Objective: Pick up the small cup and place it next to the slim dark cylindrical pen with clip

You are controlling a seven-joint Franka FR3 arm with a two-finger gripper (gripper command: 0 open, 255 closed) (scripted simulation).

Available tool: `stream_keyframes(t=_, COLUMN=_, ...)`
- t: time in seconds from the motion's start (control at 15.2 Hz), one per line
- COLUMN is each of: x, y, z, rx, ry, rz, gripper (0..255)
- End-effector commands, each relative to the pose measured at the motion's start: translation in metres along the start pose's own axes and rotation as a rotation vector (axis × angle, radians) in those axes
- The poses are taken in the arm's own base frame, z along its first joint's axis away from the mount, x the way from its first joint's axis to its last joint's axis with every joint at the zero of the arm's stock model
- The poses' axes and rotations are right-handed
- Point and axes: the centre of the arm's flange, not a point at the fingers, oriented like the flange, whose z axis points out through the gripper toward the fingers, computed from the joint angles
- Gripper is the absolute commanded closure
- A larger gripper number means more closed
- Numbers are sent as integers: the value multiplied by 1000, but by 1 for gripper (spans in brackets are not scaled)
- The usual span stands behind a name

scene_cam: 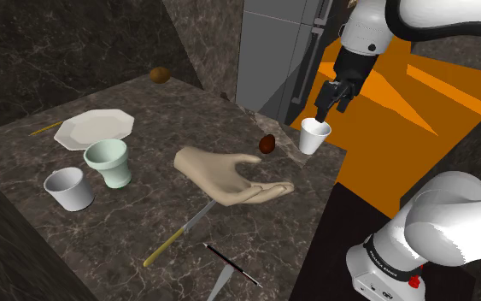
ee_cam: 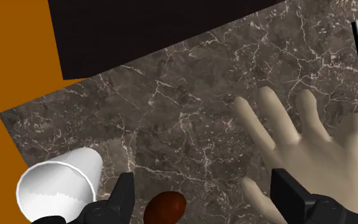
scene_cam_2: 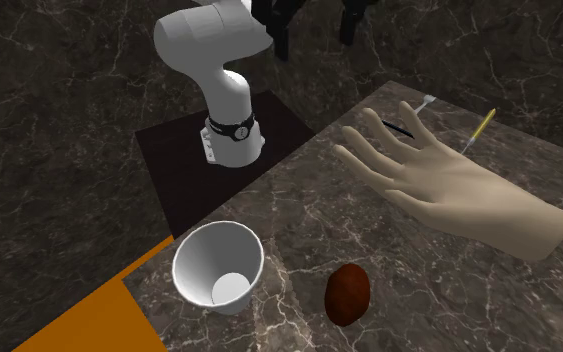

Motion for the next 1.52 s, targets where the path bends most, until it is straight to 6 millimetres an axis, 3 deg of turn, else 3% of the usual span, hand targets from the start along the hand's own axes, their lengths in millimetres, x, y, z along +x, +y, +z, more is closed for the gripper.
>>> stream_keyframes(t=0.0, x=0, y=0, z=0, rx=0, ry=0, rz=0, gripper=0)
stream_keyframes(t=1.25, x=113, y=110, z=177, rx=-192, ry=4, rz=-27, gripper=0)
stream_keyframes(t=1.45, x=113, y=112, z=187, rx=-192, ry=4, rz=-27, gripper=0)
